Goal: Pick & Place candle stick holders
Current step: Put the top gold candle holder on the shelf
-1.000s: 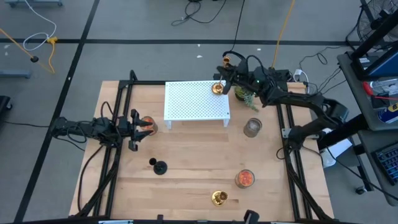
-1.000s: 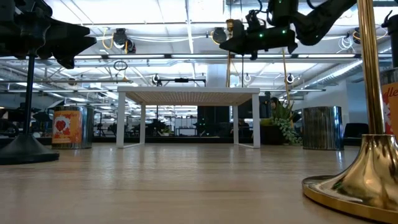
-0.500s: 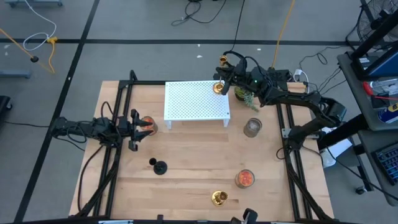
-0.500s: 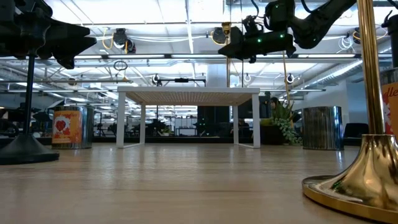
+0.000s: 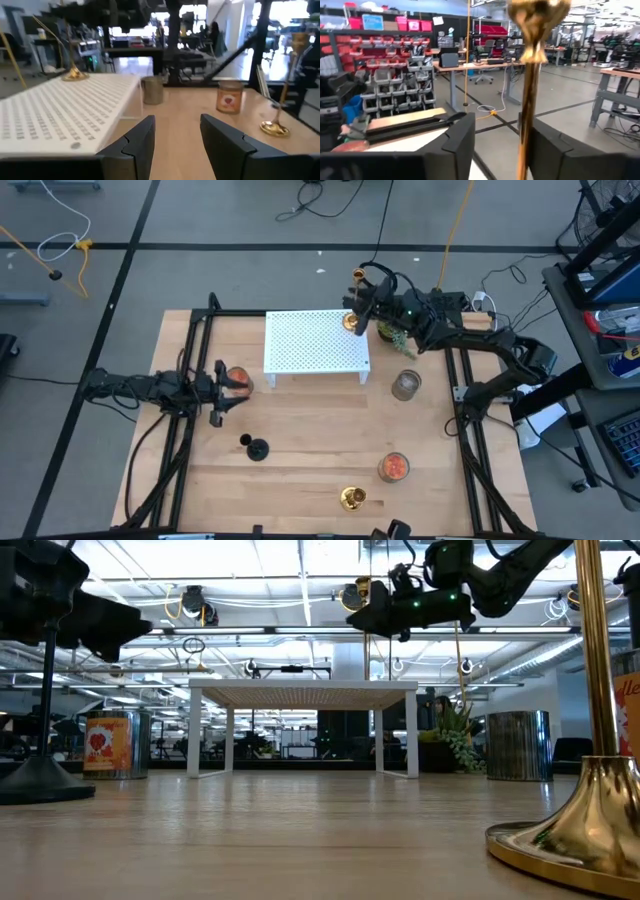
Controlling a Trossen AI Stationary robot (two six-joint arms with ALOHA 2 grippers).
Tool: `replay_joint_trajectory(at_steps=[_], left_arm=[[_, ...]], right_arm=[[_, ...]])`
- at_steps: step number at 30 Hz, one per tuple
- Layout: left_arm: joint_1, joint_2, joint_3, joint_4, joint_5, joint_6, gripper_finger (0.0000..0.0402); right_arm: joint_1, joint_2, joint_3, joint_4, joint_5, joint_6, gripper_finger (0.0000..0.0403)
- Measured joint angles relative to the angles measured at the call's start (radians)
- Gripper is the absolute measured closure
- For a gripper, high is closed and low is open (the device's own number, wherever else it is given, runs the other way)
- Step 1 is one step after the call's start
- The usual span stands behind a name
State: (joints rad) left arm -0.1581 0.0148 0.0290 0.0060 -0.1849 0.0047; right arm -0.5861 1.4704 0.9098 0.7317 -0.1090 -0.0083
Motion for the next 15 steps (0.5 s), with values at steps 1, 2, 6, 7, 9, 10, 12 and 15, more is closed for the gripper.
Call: replay_joint_trajectory(at_steps=[1, 2, 6, 7, 9, 10, 12, 15], left_arm=[[0.0, 0.007, 0.0, 0.003, 0.014, -0.015, 0.0236], [0.0, 0.015, 0.0, 0.003, 0.031, -0.026, 0.0236], [0.0, 0.019, 0.0, 0.003, 0.092, -0.036, 0.0236], [0.0, 0.02, -0.001, -0.003, 0.106, -0.041, 0.0236], [0.0, 0.02, -0.001, -0.004, 0.134, -0.052, 0.0236], [-0.001, 0.02, -0.001, -0.004, 0.145, -0.059, 0.0236], [-0.001, 0.02, -0.001, -0.005, 0.159, -0.067, 0.0236], [-0.001, 0.02, -0.001, -0.004, 0.159, -0.07, 0.0236]], right_arm=[[0.006, 0.0, 0.0, -0.006, 0.0, -0.008, 0.0245], [0.011, 0.0, 0.0, -0.011, 0.0, -0.015, 0.0238], [0.033, -0.005, -0.001, -0.014, 0.002, -0.024, 0.0215], [0.037, -0.013, -0.001, -0.024, 0.005, -0.024, 0.0211], [0.045, -0.03, -0.001, -0.032, 0.005, -0.034, 0.0203], [0.047, -0.04, -0.001, -0.04, 0.005, -0.039, 0.02], [0.047, -0.063, -0.001, -0.066, 0.009, -0.04, 0.0194], [0.047, -0.089, -0.001, -0.098, 0.064, -0.043, 0.0189]])
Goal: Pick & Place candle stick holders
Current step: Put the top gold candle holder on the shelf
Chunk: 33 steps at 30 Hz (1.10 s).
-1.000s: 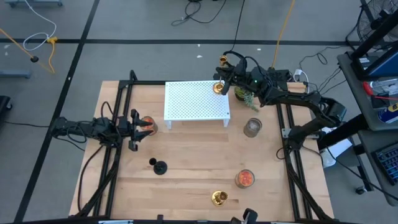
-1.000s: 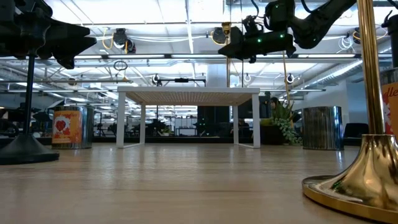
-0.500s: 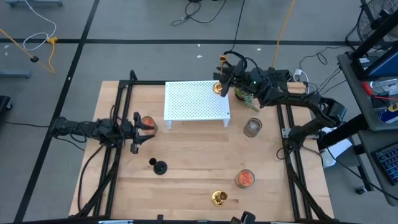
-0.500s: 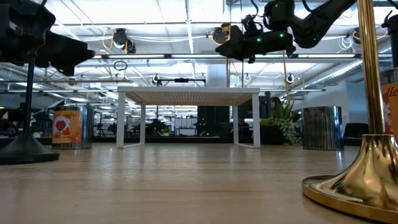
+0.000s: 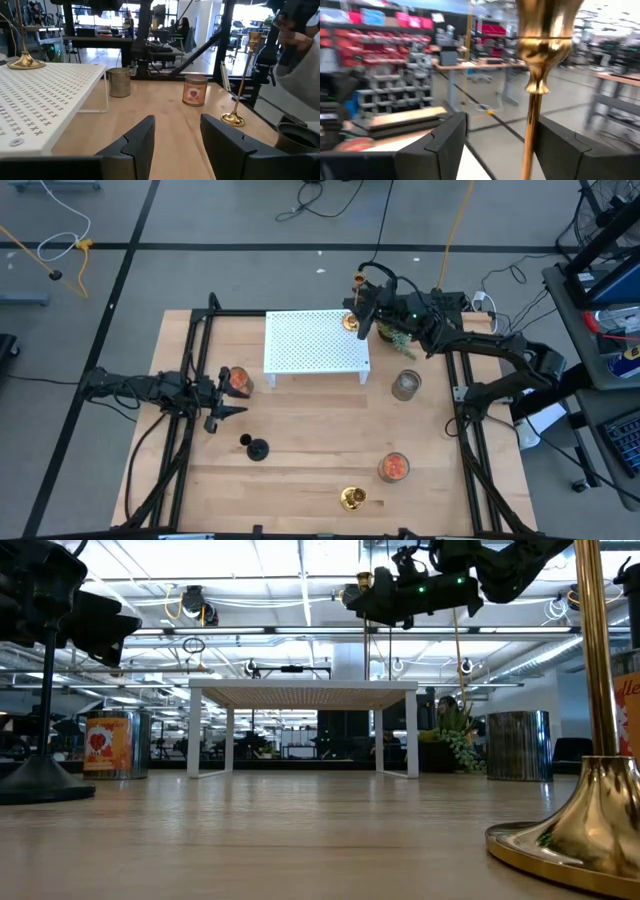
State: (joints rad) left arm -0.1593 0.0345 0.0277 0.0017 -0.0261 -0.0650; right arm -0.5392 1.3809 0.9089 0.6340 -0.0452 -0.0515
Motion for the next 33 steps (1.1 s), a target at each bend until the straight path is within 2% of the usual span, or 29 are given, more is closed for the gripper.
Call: replay_joint_trajectory(at_steps=[3, 9, 15, 20, 29, 33], left_arm=[[0.0, 0.0, 0.0, 0.0, 0.0, -0.011, 0.0236], [0.0, 0.0, 0.0, 0.0, 0.004, -0.046, 0.0236], [-0.022, 0.02, 0.0, -0.015, 0.067, -0.021, 0.0236], [-0.069, 0.08, 0.0, -0.009, 0.114, -0.049, 0.0236], [-0.125, 0.192, 0.0, -0.016, 0.07, -0.053, 0.0236], [-0.146, 0.24, 0.0, -0.014, 0.088, -0.121, 0.0236]], right_arm=[[-0.003, -0.022, 0.0, -0.031, 0.051, -0.04, 0.0187], [-0.002, -0.035, 0.0, -0.05, 0.045, -0.044, 0.0187], [0.026, -0.04, 0.0, -0.107, 0.044, -0.039, 0.0187], [0.087, -0.094, 0.0, -0.203, 0.044, -0.071, 0.0186], [0.168, -0.218, 0.0, -0.333, 0.047, -0.065, 0.019], [0.182, -0.243, 0.0, -0.354, 0.049, -0.065, 0.019]])
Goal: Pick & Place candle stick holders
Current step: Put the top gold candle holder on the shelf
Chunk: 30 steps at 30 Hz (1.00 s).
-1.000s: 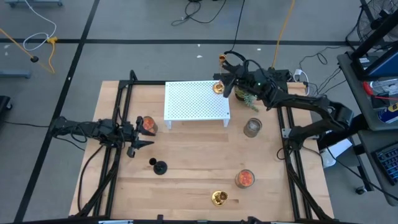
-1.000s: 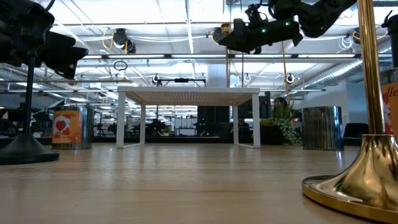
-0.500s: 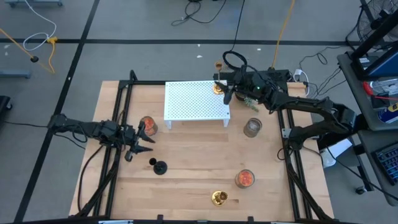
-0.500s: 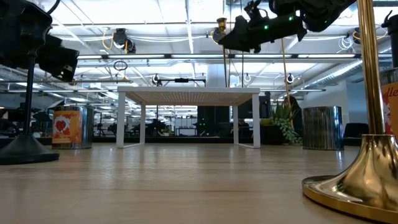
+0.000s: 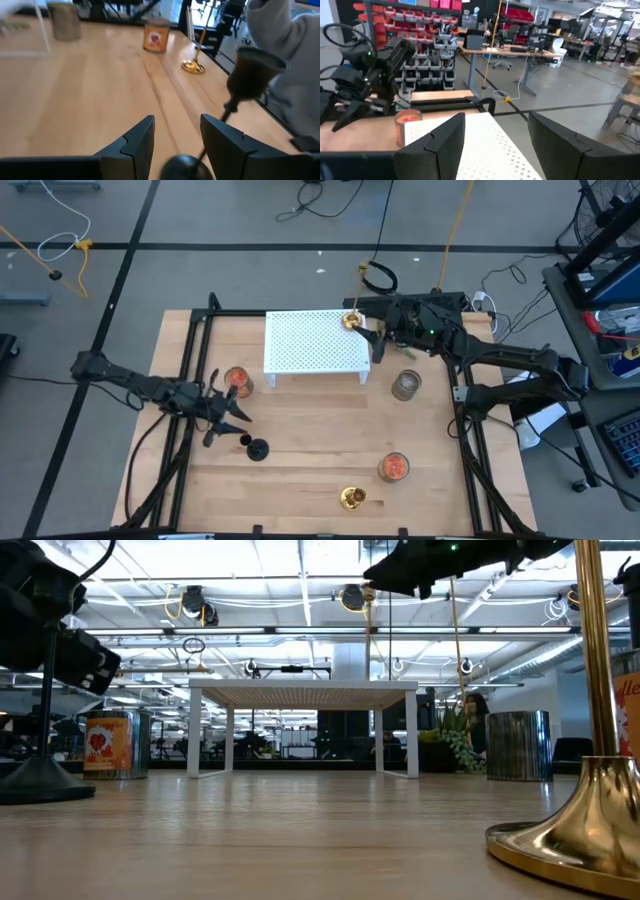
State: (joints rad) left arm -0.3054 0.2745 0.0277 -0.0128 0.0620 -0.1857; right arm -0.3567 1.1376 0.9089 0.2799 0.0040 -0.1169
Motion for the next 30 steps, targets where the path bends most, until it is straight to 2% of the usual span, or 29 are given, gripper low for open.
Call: replay_joint_trajectory(at_steps=[10, 14, 18, 23, 27, 30], left_arm=[[-0.107, 0.127, -0.001, 0.041, 0.011, -0.026, 0.0236], [-0.139, 0.175, -0.001, 0.113, -0.025, -0.024, 0.0236], [-0.164, 0.227, -0.001, 0.152, -0.076, -0.024, 0.0236], [-0.182, 0.287, -0.001, 0.21, -0.09, -0.026, 0.0236], [-0.194, 0.329, -0.001, 0.302, -0.089, -0.026, 0.0236], [-0.2, 0.356, -0.001, 0.353, -0.09, -0.01, 0.0236]], right_arm=[[0.032, -0.003, 0.0, -0.067, 0.001, 0.0, 0.0191], [0.033, 0.004, -0.015, -0.077, 0.091, 0.001, 0.0191], [0.028, 0.008, -0.087, -0.062, 0.159, 0.002, 0.0191], [0.008, 0.039, -0.22, 0.142, 0.226, 0.051, 0.0191], [-0.018, 0.098, -0.313, 0.362, 0.23, 0.056, 0.0191], [-0.04, 0.161, -0.337, 0.444, 0.228, 0.067, 0.0191]])
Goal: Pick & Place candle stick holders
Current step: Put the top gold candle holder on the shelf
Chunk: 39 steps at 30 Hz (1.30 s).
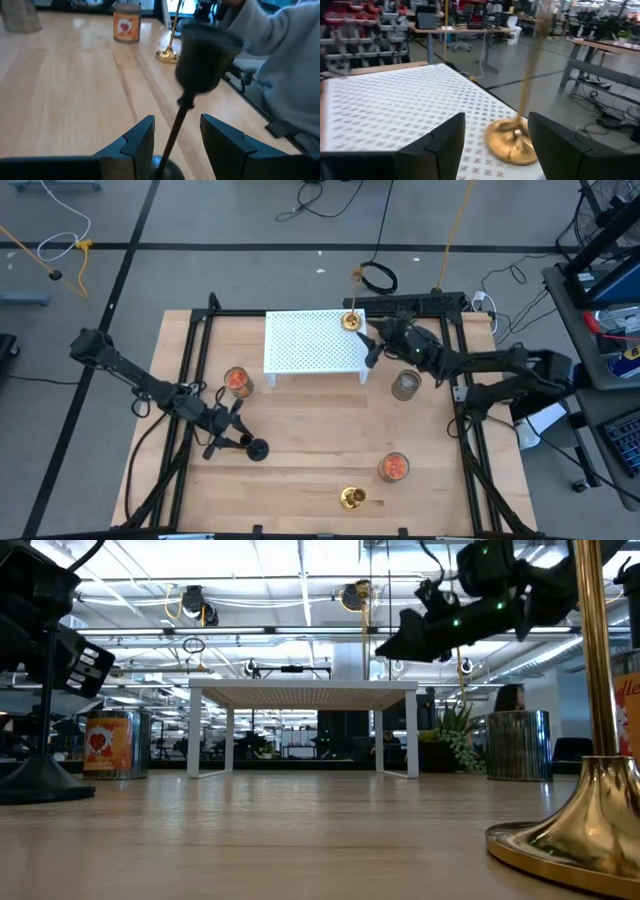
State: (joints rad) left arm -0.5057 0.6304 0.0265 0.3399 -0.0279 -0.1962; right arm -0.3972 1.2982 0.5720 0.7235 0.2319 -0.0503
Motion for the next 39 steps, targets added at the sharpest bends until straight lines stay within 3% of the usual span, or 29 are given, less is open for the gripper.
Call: replay_joint_trajectory(at_steps=[7, 12, 17, 39], left_arm=[[0.0, 0.018, 0.0, 0.03, 0.001, 0.128, 0.0236], [0.0, 0.018, 0.0, 0.029, 0.005, 0.139, 0.0236], [0.0, 0.018, 0.0, 0.024, 0.007, 0.14, 0.0236], [0.0, 0.018, 0.0, 0.023, 0.007, 0.056, 0.0236]], right_arm=[[-0.067, 0.111, 0.015, 0.034, -0.003, 0.041, 0.0191], [-0.111, 0.179, 0.06, 0.034, -0.104, 0.047, 0.0191], [-0.145, 0.236, 0.127, 0.034, -0.12, 0.034, 0.019], [-0.185, 0.238, 0.154, -0.131, -0.16, 0.048, 0.019]])
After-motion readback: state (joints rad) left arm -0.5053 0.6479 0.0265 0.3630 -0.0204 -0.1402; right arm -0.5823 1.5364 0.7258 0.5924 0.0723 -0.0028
